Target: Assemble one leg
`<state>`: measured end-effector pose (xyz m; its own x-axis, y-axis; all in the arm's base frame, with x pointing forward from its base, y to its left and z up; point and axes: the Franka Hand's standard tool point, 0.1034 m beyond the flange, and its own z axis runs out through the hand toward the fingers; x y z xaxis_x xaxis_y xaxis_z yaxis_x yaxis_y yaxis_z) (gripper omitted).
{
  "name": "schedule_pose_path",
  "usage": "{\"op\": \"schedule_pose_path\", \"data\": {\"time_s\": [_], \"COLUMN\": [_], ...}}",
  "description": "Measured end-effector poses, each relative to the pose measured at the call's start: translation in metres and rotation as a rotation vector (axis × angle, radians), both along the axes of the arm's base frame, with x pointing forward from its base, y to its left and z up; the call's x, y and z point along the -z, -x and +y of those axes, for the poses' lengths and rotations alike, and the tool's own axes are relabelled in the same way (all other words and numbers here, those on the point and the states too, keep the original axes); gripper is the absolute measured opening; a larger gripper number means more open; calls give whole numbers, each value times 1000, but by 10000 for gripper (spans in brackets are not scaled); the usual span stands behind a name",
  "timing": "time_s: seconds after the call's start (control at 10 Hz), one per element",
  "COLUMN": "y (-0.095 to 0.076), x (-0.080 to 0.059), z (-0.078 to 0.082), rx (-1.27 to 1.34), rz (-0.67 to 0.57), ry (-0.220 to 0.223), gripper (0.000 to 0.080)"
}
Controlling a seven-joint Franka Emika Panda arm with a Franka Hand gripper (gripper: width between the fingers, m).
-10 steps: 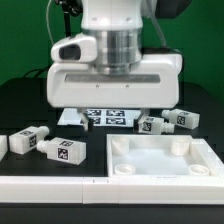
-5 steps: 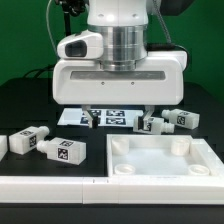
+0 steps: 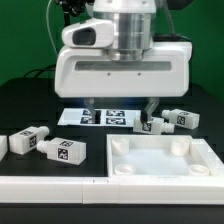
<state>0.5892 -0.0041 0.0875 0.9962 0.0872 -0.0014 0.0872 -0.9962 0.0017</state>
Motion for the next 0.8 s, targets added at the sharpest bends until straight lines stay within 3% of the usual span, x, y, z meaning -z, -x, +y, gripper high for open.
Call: {"op": "schedule_pose_path", "data": {"time_s": [0.6, 0.8], "y": [2, -3], "x": [2, -5], "z": [-5, -30], "rx": [-61, -224], "rz": [6, -2], "ry": [0, 15], "gripper": [649, 649]}}
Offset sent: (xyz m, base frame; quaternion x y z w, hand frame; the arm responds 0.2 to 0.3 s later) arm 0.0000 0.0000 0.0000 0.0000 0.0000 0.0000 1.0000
